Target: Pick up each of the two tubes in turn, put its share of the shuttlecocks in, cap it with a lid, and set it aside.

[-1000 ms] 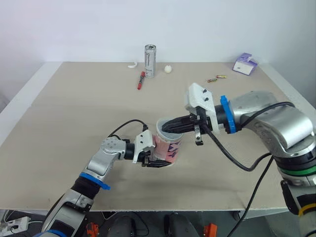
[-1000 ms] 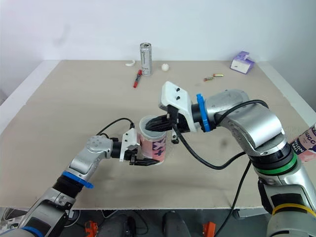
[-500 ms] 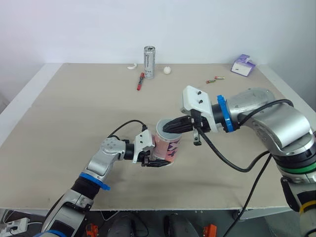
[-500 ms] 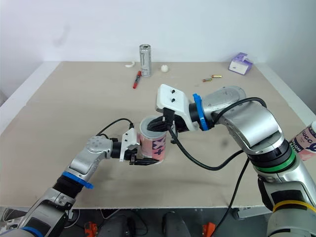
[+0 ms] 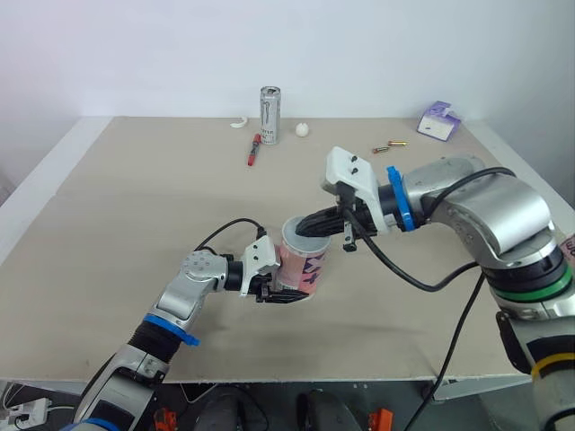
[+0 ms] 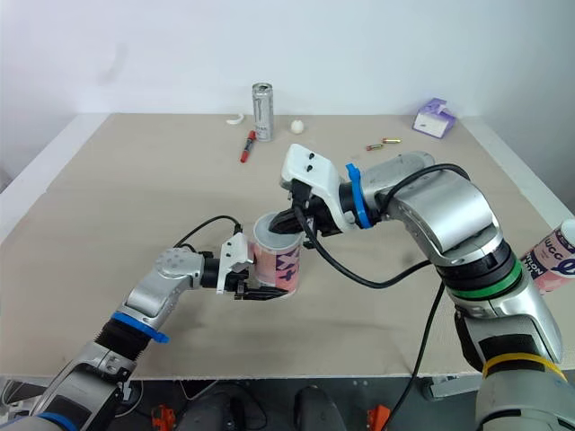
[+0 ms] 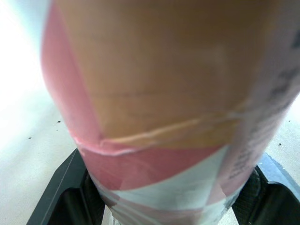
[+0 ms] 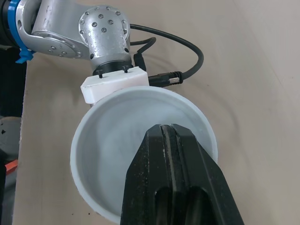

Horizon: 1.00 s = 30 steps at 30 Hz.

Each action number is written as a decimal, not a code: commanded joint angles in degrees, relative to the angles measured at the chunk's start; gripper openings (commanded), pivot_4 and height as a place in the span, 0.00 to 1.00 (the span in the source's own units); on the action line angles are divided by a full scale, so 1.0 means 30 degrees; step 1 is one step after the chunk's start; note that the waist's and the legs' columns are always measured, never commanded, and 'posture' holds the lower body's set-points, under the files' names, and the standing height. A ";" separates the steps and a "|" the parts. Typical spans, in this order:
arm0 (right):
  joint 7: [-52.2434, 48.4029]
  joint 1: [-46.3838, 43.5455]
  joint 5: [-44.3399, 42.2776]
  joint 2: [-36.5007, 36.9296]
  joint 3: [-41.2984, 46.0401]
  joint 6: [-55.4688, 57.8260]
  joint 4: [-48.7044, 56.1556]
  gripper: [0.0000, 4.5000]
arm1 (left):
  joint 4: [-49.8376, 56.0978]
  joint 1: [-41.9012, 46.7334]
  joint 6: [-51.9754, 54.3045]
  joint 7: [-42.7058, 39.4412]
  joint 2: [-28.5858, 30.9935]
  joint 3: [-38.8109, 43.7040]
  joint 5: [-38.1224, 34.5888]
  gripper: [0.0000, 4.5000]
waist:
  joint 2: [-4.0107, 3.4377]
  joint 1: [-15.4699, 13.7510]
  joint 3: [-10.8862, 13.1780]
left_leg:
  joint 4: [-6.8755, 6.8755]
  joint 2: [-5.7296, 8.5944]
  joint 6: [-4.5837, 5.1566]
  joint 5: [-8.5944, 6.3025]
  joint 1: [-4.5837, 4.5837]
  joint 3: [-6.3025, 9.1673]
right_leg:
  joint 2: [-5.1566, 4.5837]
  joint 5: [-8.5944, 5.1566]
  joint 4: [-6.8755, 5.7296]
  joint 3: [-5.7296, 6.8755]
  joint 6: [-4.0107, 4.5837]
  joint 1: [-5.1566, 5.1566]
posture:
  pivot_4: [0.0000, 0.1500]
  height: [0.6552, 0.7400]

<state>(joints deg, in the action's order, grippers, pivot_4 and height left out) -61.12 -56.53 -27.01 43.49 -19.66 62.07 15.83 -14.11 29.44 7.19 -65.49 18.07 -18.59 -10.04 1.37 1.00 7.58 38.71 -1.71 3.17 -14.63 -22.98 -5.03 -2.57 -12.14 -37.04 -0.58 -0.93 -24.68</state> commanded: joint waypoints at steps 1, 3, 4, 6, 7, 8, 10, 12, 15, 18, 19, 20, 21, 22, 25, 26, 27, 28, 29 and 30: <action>0.0002 0.0700 -0.0142 -0.0150 -0.0165 0.0457 -0.0529 0.01 | -0.0475 -0.0547 0.0408 0.0114 0.0202 -0.0540 0.0647 0.66 | 0.0012 -0.0001 -0.0008 | -0.0004 0.0000 0.0000 0.0000 0.0000 -0.0001 | -0.0014 0.0000 0.0002 0.0017 0.0000 0.0000 | 1.00 1.00; -0.0717 0.1146 -0.0857 0.0235 0.1496 -0.0417 -0.0733 0.01 | -0.0455 -0.0597 0.0356 0.0146 0.0235 -0.0484 0.0638 0.66 | 0.0024 -0.0005 -0.0013 | -0.0009 0.0000 0.0000 0.0000 0.0000 -0.0001 | -0.0038 0.0001 0.0008 0.0053 0.0001 0.0000 | 1.00 1.00; -0.0946 0.1432 -0.1046 0.0516 0.2517 -0.1020 -0.1068 0.01 | -0.0486 -0.0603 0.0311 0.0160 0.0262 -0.0438 0.0628 0.66 | 0.0025 -0.0005 -0.0012 | -0.0012 0.0001 0.0000 0.0000 -0.0003 0.0000 | -0.0048 0.0000 0.0014 0.0072 0.0003 0.0004 | 1.00 1.00; -0.1521 0.2267 -0.1312 0.1176 0.4304 -0.2492 -0.1638 0.01 | -0.0556 -0.0616 0.0176 0.0205 0.0328 -0.0348 0.0621 0.66 | 0.0039 -0.0045 -0.0003 | -0.0020 0.0005 0.0000 0.0000 -0.0028 0.0002 | -0.0080 0.0002 0.0031 0.0121 0.0006 -0.0004 | 1.00 1.00; -0.1597 0.2760 -0.1359 0.1453 0.5030 -0.3134 -0.1820 0.01 | -0.0589 -0.0619 0.0097 0.0235 0.0359 -0.0314 0.0624 0.66 | 0.0039 -0.0046 -0.0001 | -0.0020 0.0011 0.0000 0.0000 -0.0061 0.0006 | -0.0098 0.0005 0.0039 0.0149 0.0017 -0.0012 | 1.00 1.00; -0.1647 0.3659 -0.1599 0.1703 0.6309 -0.3969 -0.1915 0.01 | -0.0607 -0.0623 0.0023 0.0252 0.0396 -0.0272 0.0611 0.66 | 0.0041 -0.0056 -0.0002 | -0.0024 0.0020 -0.0003 -0.0002 -0.0084 -0.0019 | -0.0102 0.0037 0.0040 0.0179 0.0066 -0.0049 | 1.00 1.00; -0.1278 0.5256 -0.2074 0.1867 0.8537 -0.4935 -0.1847 0.01 | -0.0666 -0.0592 -0.0118 0.0303 0.0414 -0.0174 0.0575 0.66 | 0.0054 -0.0101 0.0010 | -0.0059 0.0032 -0.0012 -0.0008 -0.0124 -0.0015 | -0.0113 0.0029 0.0097 0.0203 0.0061 -0.0060 | 1.00 1.00; -0.0738 0.6385 -0.2565 0.1580 1.0182 -0.5492 -0.1586 0.01 | -0.0718 -0.0568 -0.0222 0.0309 0.0423 -0.0109 0.0577 0.66 | 0.0050 -0.0072 0.0014 | -0.0093 0.0033 -0.0013 -0.0010 -0.0128 -0.0026 | -0.0106 0.0037 0.0114 0.0188 0.0045 -0.0072 | 1.00 1.00; 0.0090 0.8351 -0.3329 0.1173 1.2233 -0.5819 -0.0549 0.01 | -0.0783 -0.0503 -0.0339 0.0281 0.0426 -0.0077 0.0566 0.66 | 0.0036 -0.0073 0.0023 | -0.0098 0.0026 -0.0013 -0.0011 -0.0120 -0.0022 | -0.0085 0.0061 0.0110 0.0189 -0.0007 -0.0078 | 1.00 1.00; 0.0600 1.0658 -0.3398 0.0518 1.3055 -0.6782 0.0674 0.01 | -0.0918 -0.0370 -0.0418 0.0227 0.0407 -0.0001 0.0475 0.66 | 0.0038 -0.0093 0.0025 | -0.0095 0.0016 -0.0009 -0.0008 -0.0118 0.0015 | -0.0060 0.0057 0.0110 0.0217 -0.0004 -0.0061 | 1.00 1.00; 0.0578 1.1772 -0.2952 0.0283 1.2882 -0.7610 0.1085 0.01 | -0.1032 -0.0283 -0.0476 0.0210 0.0368 0.0048 0.0431 0.66 | 0.0039 -0.0094 0.0025 | -0.0094 0.0014 -0.0008 -0.0007 -0.0111 0.0016 | -0.0055 0.0051 0.0110 0.0215 -0.0002 -0.0056 | 1.00 1.00; 0.0461 1.2908 -0.2263 -0.0030 1.2398 -0.8809 0.1434 0.01 | -0.1177 -0.0190 -0.0555 0.0180 0.0314 0.0113 0.0364 0.66 | 0.0042 -0.0089 0.0026 | -0.0094 0.0010 -0.0005 -0.0005 -0.0109 0.0016 | -0.0040 -0.0015 0.0110 0.0211 -0.0093 -0.0051 | 1.00 1.00; 0.0439 1.3861 -0.1436 -0.0387 1.1708 -1.0121 0.1670 0.01 | -0.1295 -0.0131 -0.0634 0.0135 0.0280 0.0174 0.0300 0.66 | 0.0042 -0.0091 0.0026 | -0.0085 0.0001 -0.0004 -0.0004 -0.0098 0.0037 | -0.0018 -0.0042 0.0111 0.0210 -0.0070 -0.0029 | 1.00 1.00; 0.0337 1.4532 -0.0919 -0.0635 1.1071 -1.1104 0.1903 0.01 | -0.1378 -0.0098 -0.0703 0.0054 0.0260 0.0228 0.0222 0.66 | 0.0039 -0.0070 0.0027 | -0.0084 0.0001 -0.0004 -0.0003 -0.0089 0.0042 | -0.0007 -0.0045 0.0111 0.0208 -0.0075 -0.0014 | 1.00 1.00; 0.0106 1.5320 -0.0244 -0.1075 0.9873 -1.2813 0.1847 0.21 | -0.1593 -0.0025 -0.0868 -0.0255 0.0228 0.0421 -0.0054 0.66 | -0.0027 -0.0003 0.0070 | -0.0076 0.0004 0.0004 0.0003 -0.0062 0.0026 | 0.0031 -0.0028 0.0111 0.0185 -0.0094 -0.0005 | 1.00 1.00; 0.0007 1.5441 -0.0161 -0.1201 0.9576 -1.3196 0.1679 0.32 | -0.1664 0.0006 -0.0891 -0.0363 0.0229 0.0494 -0.0175 0.74 | -0.0044 0.0002 0.0082 | -0.0071 0.0009 0.0017 0.0015 -0.0060 0.0015 | 0.0033 -0.0014 0.0111 0.0179 -0.0104 -0.0009 | 1.00 1.00; -0.0058 1.5559 0.0085 -0.1400 0.9148 -1.3747 0.1387 0.43 | -0.1698 -0.0003 -0.1054 -0.0533 0.0273 0.0532 -0.0274 0.83 | -0.0043 0.0003 0.0085 | -0.0069 0.0012 0.0023 0.0023 -0.0060 -0.0001 | 0.0036 -0.0001 0.0111 0.0164 -0.0111 -0.0019 | 1.00 1.00; -0.0225 1.5663 0.0369 -0.1481 0.8756 -1.4334 0.1125 0.53 | -0.1724 -0.0012 -0.1251 -0.0630 0.0288 0.0563 -0.0325 0.91 | -0.0026 0.0003 0.0097 | -0.0069 0.0015 0.0030 0.0031 -0.0060 -0.0001 | 0.0041 0.0005 0.0110 0.0162 -0.0110 -0.0018 | 1.00 1.00; -0.0364 1.5746 0.0664 -0.1604 0.8351 -1.4916 0.0814 0.67 | -0.1743 -0.0019 -0.1428 -0.0695 0.0291 0.0584 -0.0356 1.00 | 0.0008 0.0001 0.0128 | -0.0069 0.0013 0.0030 0.0032 -0.0058 0.0002 | 0.0051 0.0007 0.0111 0.0161 -0.0107 -0.0022 | 1.00 1.00; -0.0459 1.5791 0.0993 -0.1734 0.7949 -1.5497 0.0438 0.77 | -0.1763 -0.0014 -0.1648 -0.0732 0.0282 0.0605 -0.0391 1.00 | 0.0023 -0.0018 0.0137 | -0.0071 0.0007 0.0030 0.0033 -0.0082 0.0009 | 0.0064 0.0009 0.0110 0.0163 -0.0099 -0.0051 | 1.00 1.00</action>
<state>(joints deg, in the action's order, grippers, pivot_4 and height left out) -61.77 -9.18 -25.20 38.72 5.20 18.86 17.79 -19.24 29.38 3.02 -67.11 18.70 -17.48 -11.32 1.44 0.95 7.99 38.49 -1.69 3.25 -14.53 -23.27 -4.95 -2.37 -12.13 -36.71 -0.06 -1.20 -24.84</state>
